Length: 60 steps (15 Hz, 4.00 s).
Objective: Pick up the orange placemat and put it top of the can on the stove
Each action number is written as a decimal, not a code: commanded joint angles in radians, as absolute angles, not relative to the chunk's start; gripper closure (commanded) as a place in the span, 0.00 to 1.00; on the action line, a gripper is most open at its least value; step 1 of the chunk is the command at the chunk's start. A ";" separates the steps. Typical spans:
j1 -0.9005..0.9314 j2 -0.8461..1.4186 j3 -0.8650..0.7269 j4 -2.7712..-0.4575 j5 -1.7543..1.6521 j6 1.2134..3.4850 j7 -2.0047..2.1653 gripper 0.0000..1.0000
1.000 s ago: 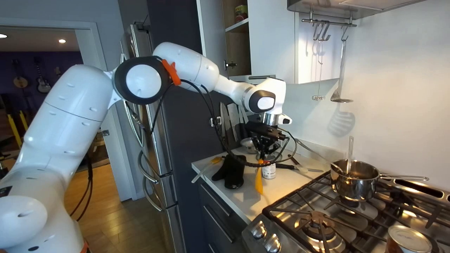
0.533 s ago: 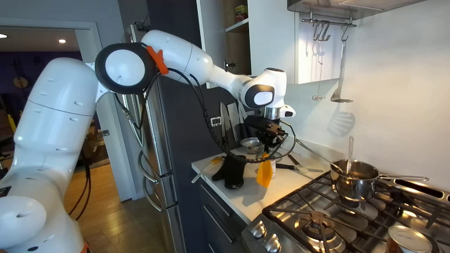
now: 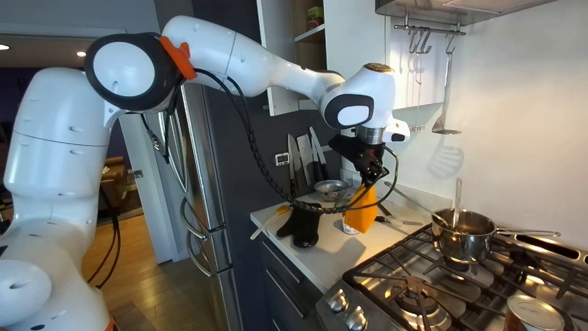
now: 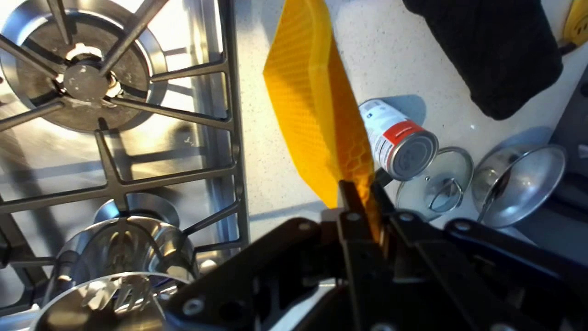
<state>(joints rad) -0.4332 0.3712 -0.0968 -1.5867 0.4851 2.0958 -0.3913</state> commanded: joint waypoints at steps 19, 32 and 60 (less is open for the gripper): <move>-0.626 0.377 -0.285 -1.618 0.878 2.255 -0.068 0.98; -0.638 0.420 -0.300 -1.562 0.873 2.238 -0.045 0.98; -0.782 0.677 -0.333 -1.305 0.645 2.209 0.329 0.98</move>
<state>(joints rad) -0.7618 0.6556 -0.3203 -1.3443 0.7233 2.2476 0.2533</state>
